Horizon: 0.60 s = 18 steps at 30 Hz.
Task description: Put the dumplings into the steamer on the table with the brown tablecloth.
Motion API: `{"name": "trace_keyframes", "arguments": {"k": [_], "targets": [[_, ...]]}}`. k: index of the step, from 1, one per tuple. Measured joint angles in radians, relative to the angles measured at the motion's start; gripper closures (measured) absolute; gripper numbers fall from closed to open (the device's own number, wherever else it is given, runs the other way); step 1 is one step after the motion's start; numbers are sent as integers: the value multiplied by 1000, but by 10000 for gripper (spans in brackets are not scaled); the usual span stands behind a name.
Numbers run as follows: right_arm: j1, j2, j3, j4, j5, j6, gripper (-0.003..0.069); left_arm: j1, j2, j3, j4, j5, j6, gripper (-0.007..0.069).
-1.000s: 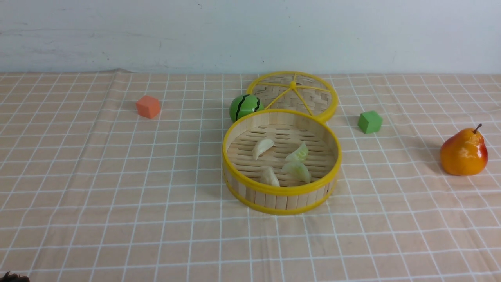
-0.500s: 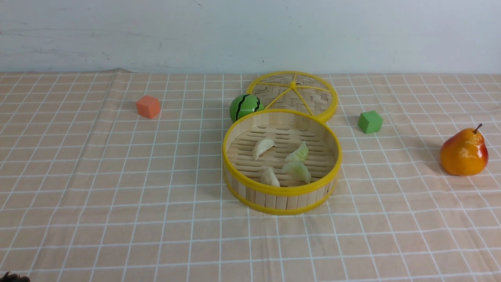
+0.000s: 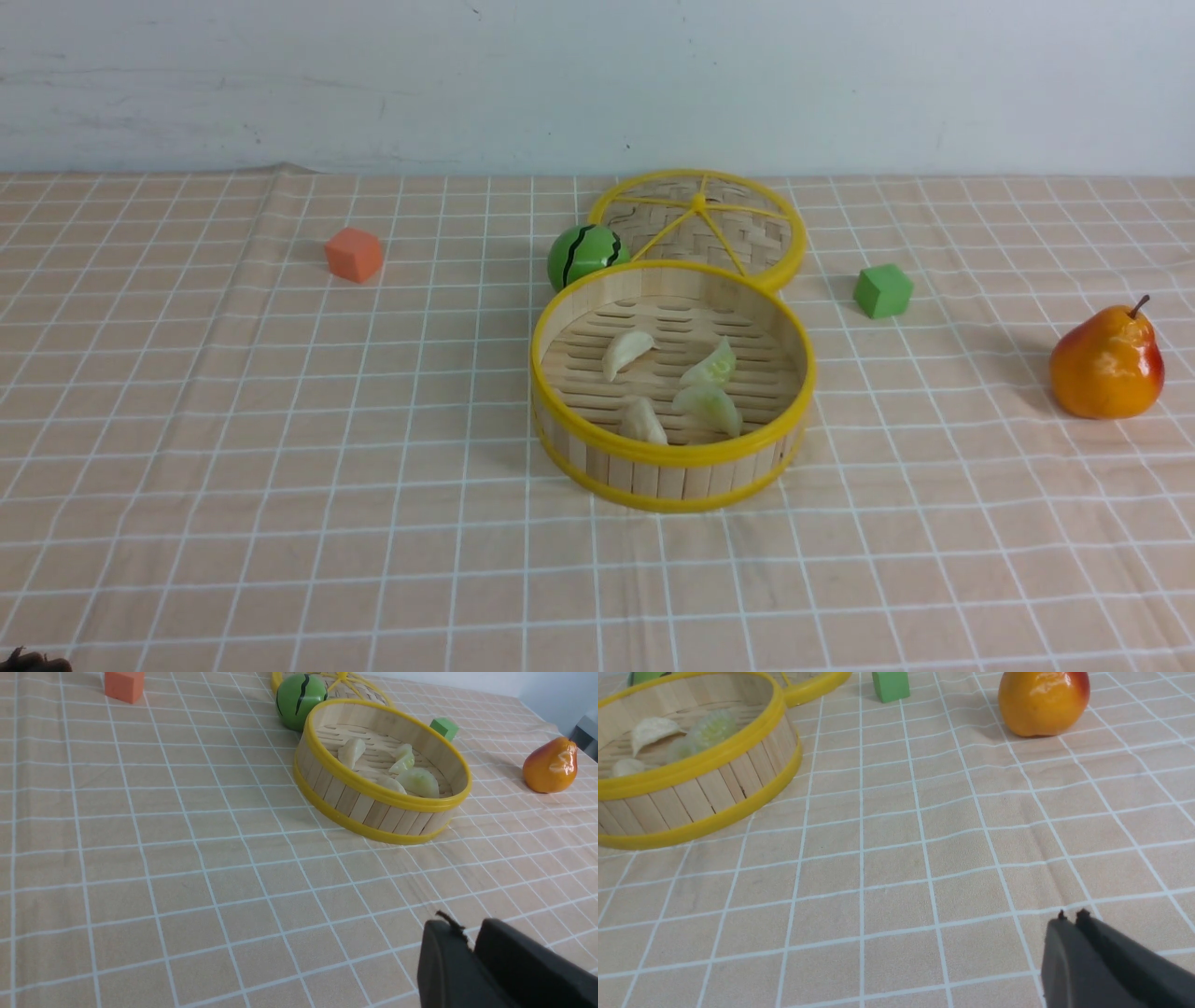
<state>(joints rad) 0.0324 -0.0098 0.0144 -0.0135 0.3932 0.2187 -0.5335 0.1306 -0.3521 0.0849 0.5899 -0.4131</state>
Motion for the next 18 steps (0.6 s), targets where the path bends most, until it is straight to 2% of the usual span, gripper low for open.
{"name": "trace_keyframes", "arguments": {"k": [15,18], "targets": [[0,0,0,0,0,1,625,14,0,12,5,-14,0,533],[0,0,0,0,0,1,618,133,-12,80,17,-153,-1,586]]}}
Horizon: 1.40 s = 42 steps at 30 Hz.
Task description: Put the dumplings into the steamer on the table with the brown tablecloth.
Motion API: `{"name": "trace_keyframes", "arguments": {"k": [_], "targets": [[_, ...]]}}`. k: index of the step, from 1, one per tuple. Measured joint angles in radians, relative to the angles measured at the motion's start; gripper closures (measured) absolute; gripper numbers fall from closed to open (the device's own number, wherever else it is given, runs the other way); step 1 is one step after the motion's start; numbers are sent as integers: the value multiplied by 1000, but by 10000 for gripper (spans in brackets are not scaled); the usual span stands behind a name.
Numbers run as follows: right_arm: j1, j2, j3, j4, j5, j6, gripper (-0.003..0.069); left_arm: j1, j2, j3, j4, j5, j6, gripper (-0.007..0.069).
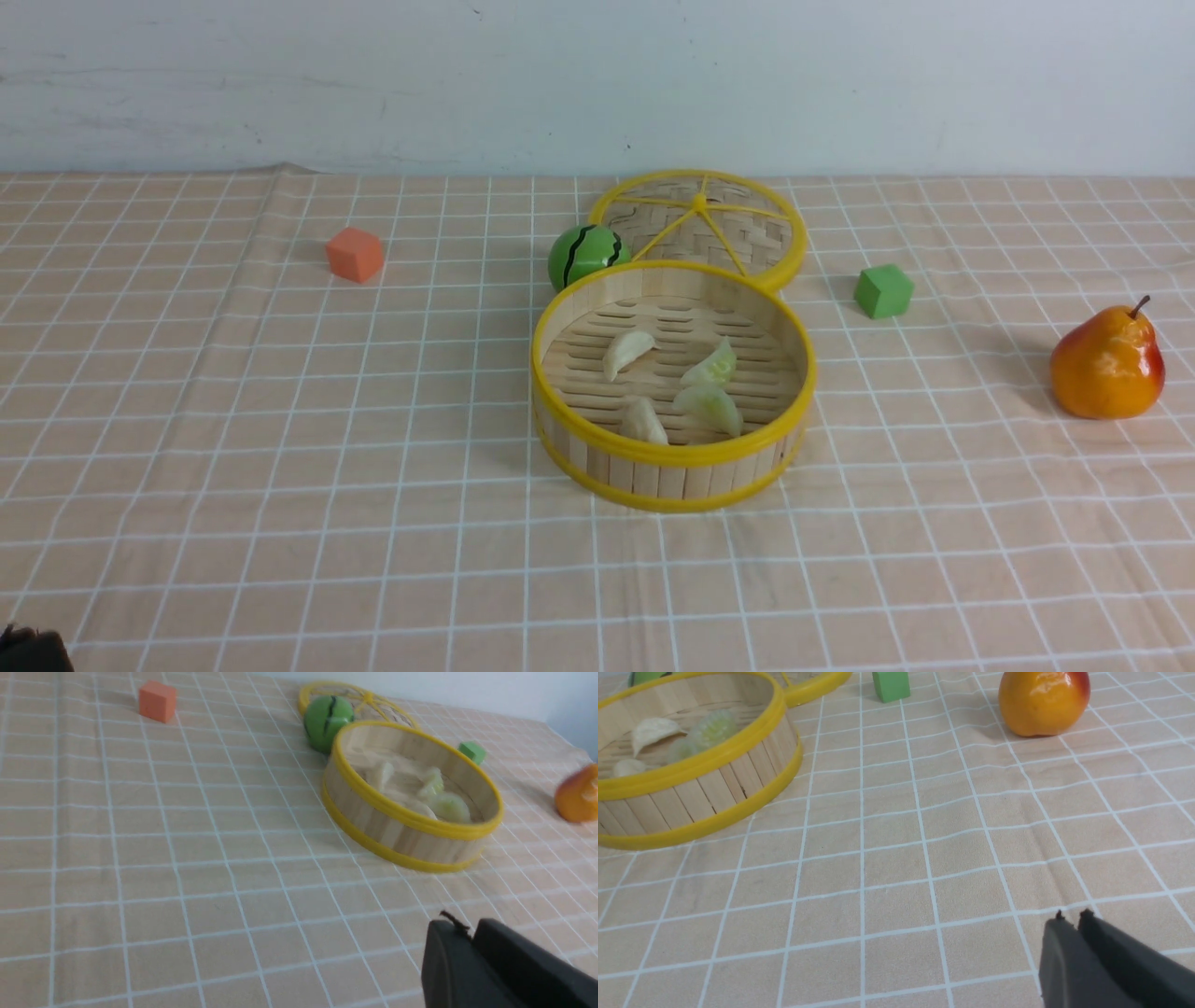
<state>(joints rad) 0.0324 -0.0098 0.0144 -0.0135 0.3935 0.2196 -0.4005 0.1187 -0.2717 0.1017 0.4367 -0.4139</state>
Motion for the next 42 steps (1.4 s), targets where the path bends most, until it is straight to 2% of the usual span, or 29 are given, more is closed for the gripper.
{"name": "trace_keyframes", "arguments": {"k": [1,2,8,11,13,22,28,42], "targets": [[0,0,0,0,0,0,617,9,-2,0,1,-10,0,591],[0,0,0,0,0,0,616,81,-25,42,2,-101,0,634],[0,0,0,0,0,0,613,336,-126,232,-38,-358,0,638],[0,0,0,0,0,0,608,432,-128,293,-64,-358,0,638],[0,0,0,0,1,0,606,456,-128,298,-65,-334,0,638],[0,0,0,0,1,0,592,474,-128,300,-63,-90,132,638],[0,0,0,0,1,1,580,474,-128,301,-62,-72,216,638],[0,0,0,0,1,1,561,474,-128,301,-73,-57,229,638]]}}
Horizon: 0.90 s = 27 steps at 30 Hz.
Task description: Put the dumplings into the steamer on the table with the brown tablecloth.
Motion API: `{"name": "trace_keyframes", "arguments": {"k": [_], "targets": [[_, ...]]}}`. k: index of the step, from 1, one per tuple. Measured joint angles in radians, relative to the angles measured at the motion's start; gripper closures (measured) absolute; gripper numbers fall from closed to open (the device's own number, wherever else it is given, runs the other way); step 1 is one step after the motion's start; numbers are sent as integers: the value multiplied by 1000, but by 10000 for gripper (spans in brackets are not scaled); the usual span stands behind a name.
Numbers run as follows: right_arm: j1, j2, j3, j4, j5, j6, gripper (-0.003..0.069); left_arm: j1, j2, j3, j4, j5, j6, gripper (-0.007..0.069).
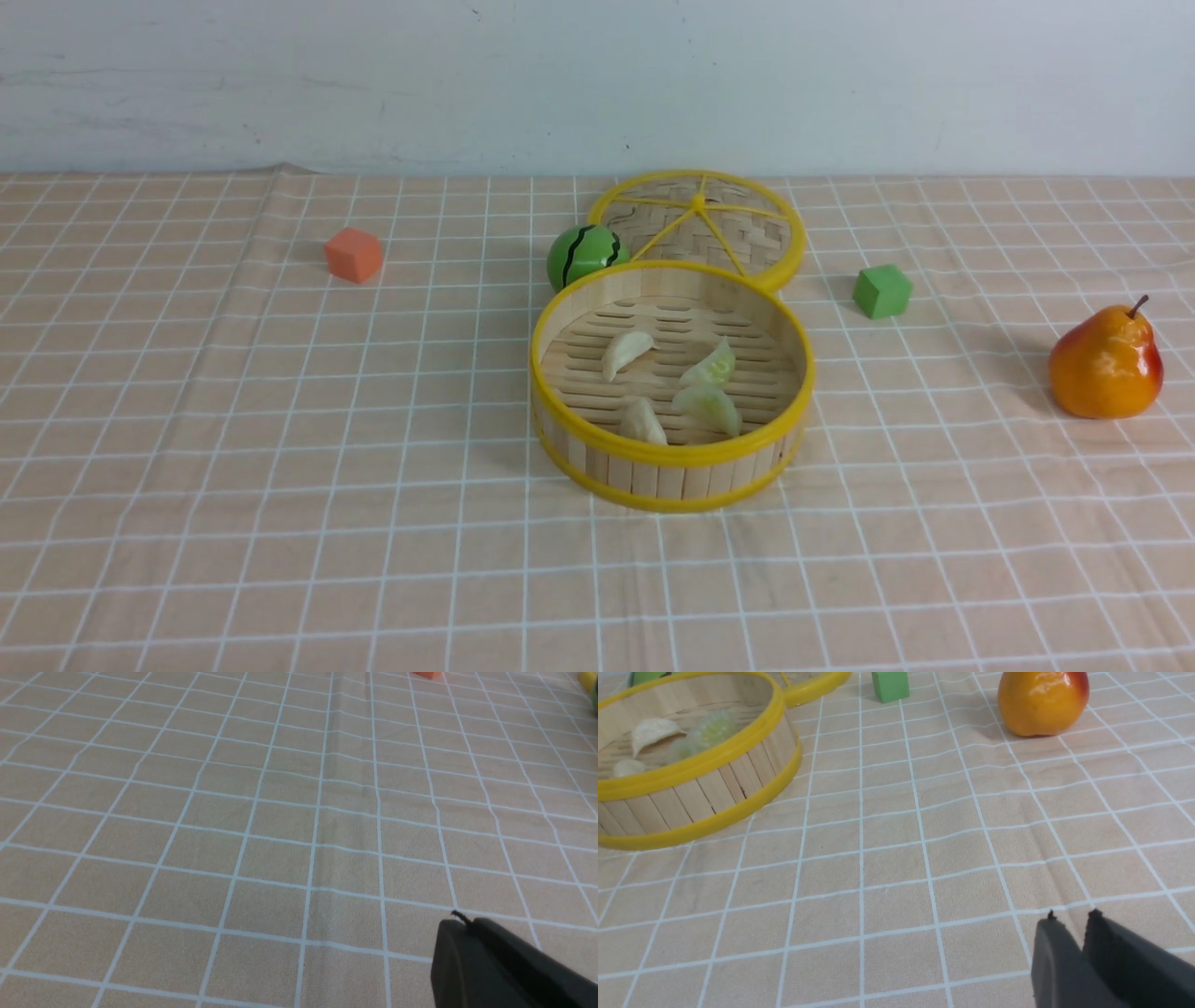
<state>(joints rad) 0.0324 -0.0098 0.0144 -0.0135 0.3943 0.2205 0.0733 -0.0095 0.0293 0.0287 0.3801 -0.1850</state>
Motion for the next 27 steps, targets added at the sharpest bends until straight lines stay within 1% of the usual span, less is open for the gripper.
{"name": "trace_keyframes", "arguments": {"k": [27], "targets": [[0,0,0,0,0,1,528,0,0,1,0,-6,0,638]]}}
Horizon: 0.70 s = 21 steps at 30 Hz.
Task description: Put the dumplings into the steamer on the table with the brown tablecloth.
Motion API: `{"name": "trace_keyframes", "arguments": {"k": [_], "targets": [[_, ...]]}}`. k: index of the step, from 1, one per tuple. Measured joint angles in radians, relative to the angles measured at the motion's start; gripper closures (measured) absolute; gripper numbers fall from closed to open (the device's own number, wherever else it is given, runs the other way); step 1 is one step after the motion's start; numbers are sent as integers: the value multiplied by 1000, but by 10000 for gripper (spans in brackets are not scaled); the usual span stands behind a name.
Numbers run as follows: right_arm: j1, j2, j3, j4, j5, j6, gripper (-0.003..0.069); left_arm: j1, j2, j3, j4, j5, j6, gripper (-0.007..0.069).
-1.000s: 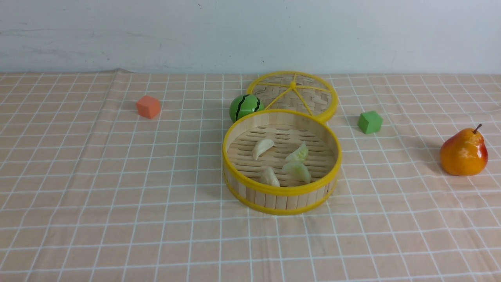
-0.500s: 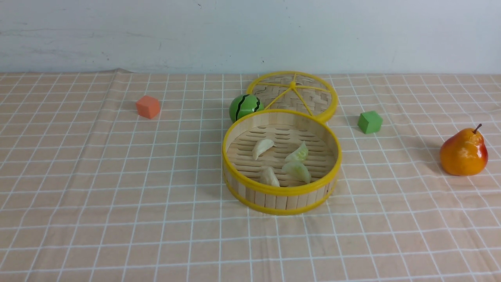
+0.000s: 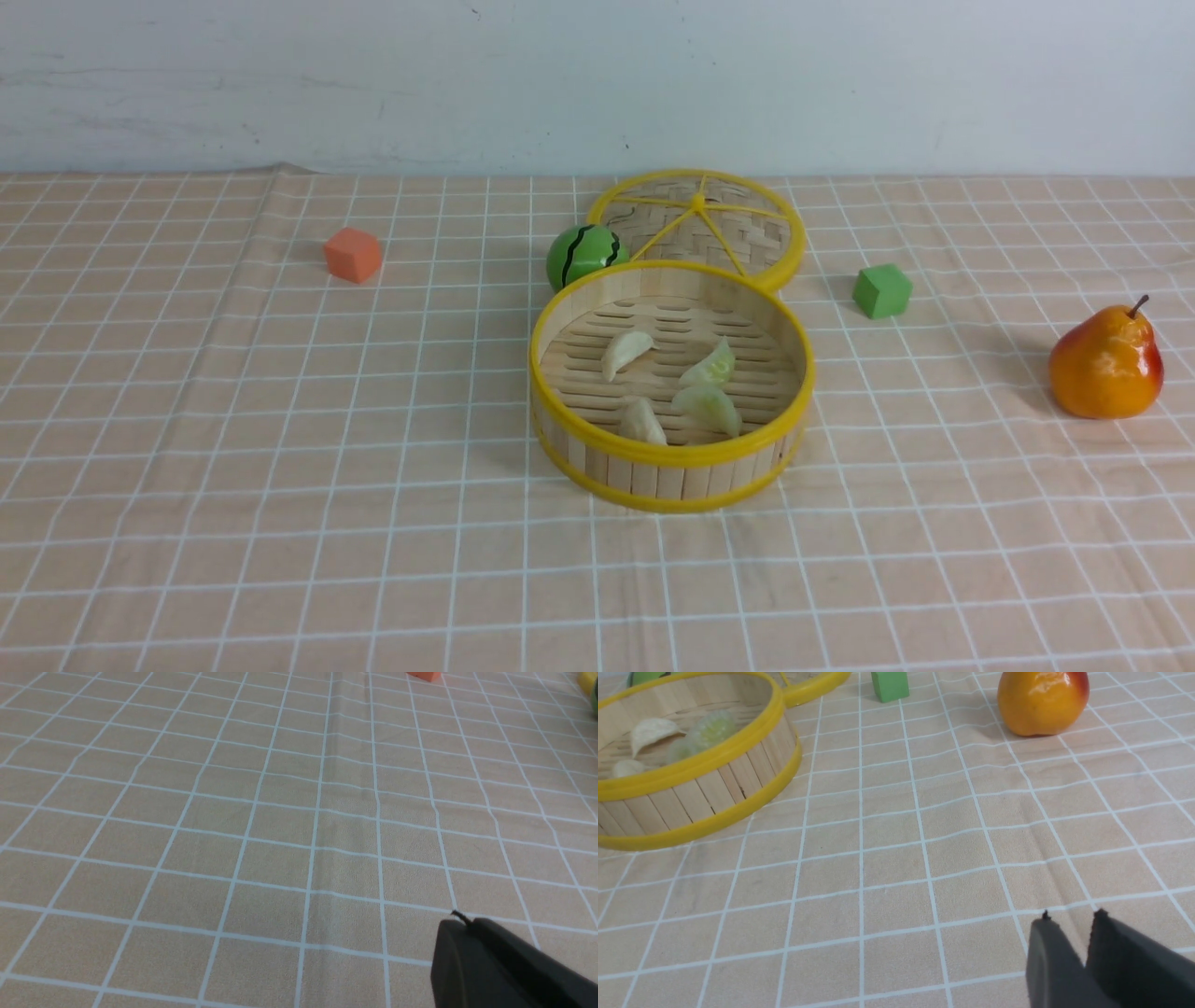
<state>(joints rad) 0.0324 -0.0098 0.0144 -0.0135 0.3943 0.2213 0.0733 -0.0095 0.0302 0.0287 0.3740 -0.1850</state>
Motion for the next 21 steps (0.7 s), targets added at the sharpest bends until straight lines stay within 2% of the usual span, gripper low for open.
{"name": "trace_keyframes", "arguments": {"k": [21], "targets": [[0,0,0,0,0,0,501,0,0,0,0,-2,0,638]]}}
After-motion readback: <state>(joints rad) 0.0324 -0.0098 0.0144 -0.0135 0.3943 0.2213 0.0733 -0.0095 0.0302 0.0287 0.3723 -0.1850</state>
